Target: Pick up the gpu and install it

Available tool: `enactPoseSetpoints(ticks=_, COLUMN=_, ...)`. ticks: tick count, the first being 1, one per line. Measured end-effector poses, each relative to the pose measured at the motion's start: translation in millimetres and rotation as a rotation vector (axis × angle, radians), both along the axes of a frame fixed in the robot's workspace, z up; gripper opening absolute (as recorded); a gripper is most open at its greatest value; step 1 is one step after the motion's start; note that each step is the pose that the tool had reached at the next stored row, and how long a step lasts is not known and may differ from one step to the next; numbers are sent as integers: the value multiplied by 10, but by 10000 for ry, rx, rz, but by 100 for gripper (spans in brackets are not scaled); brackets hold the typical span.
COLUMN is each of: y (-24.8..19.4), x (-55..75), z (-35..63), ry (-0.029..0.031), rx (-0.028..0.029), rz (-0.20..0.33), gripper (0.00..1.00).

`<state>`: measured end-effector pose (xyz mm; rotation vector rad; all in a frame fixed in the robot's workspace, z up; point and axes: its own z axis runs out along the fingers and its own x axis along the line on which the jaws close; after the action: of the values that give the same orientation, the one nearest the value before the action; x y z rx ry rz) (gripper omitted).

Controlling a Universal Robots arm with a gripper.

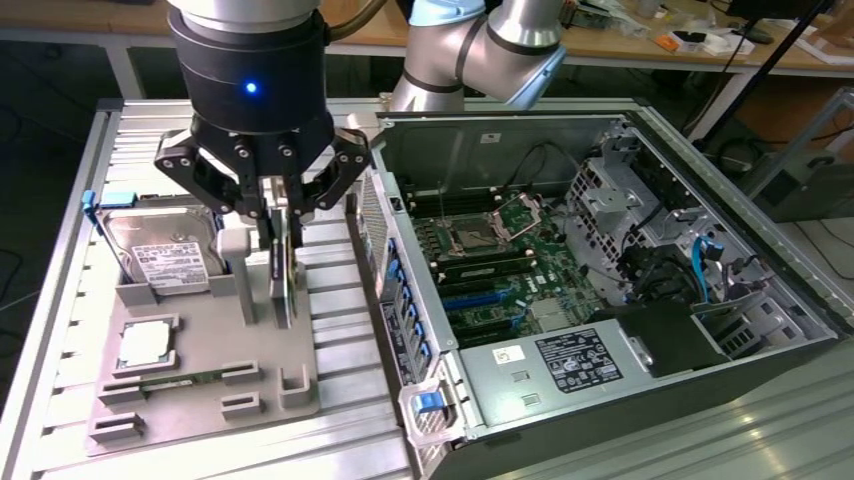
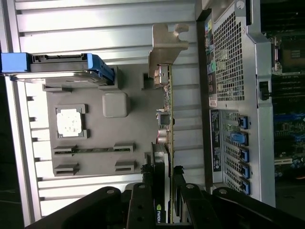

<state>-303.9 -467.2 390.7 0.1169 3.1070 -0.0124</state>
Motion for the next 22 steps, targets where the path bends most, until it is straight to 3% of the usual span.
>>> enactPoseSetpoints(ticks=22, y=0, x=0, z=174, ry=0, rx=-32, rz=0, gripper=27)
